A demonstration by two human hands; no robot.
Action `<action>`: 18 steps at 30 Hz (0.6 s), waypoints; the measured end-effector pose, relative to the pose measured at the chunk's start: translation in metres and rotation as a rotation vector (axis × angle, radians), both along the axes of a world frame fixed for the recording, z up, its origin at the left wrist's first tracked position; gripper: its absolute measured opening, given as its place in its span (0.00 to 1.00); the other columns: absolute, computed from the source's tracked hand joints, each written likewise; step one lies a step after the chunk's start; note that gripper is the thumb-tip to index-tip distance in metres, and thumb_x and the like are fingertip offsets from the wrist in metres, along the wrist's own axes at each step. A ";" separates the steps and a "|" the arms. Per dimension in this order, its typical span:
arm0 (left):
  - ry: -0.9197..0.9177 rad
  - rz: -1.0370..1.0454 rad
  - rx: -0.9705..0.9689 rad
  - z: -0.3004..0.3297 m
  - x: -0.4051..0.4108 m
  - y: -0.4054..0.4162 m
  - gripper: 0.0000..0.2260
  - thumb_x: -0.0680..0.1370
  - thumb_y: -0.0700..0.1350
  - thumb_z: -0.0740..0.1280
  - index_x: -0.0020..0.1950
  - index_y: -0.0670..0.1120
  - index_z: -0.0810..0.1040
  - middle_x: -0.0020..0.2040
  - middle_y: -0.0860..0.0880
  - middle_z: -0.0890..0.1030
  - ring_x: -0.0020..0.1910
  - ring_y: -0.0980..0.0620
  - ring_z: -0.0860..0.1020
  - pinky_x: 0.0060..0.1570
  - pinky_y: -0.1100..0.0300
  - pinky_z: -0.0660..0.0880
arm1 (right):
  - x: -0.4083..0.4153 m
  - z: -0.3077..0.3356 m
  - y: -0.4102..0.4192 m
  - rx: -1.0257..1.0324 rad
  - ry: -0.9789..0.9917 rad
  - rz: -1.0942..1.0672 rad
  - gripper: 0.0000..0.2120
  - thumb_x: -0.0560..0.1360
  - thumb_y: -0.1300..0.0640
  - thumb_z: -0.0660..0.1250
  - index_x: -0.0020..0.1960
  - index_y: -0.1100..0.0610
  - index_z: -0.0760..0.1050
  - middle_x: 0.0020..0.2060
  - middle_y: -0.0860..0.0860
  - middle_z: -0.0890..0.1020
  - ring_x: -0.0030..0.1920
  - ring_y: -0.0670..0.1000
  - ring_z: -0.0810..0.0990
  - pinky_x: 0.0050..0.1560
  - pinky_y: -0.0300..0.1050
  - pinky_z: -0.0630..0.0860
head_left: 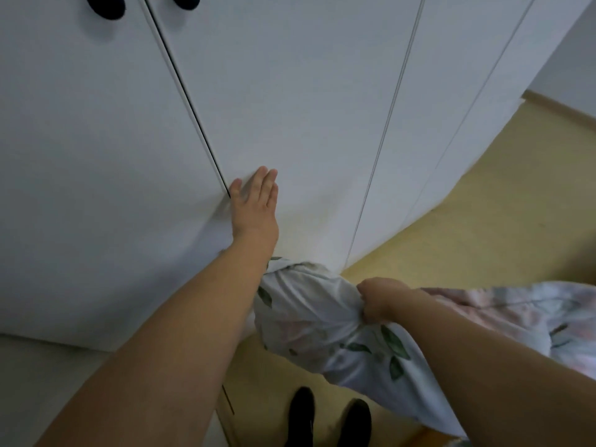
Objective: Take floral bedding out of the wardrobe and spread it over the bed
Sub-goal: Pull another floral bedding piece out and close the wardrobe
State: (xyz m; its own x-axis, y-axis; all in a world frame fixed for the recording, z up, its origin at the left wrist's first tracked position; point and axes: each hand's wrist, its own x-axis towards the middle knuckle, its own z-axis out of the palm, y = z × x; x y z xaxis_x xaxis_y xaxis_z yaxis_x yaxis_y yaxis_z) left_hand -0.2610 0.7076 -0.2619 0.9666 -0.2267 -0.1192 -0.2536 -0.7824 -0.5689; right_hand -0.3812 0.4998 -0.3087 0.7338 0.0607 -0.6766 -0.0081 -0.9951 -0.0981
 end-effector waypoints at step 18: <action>0.881 -0.105 -0.452 0.005 -0.049 -0.130 0.29 0.63 0.55 0.79 0.60 0.45 0.79 0.59 0.45 0.80 0.52 0.46 0.78 0.50 0.57 0.73 | -0.023 0.033 -0.093 0.127 -0.410 -0.091 0.11 0.68 0.54 0.65 0.50 0.52 0.74 0.48 0.52 0.81 0.50 0.56 0.79 0.43 0.44 0.69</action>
State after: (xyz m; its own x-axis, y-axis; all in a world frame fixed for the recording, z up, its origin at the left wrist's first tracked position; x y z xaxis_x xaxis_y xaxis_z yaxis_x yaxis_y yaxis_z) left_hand -0.3101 0.5771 -0.2572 0.5469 -0.5071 -0.6661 -0.5224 -0.8285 0.2018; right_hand -0.4045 0.4069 -0.2753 0.9463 0.0473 -0.3197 -0.0302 -0.9720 -0.2331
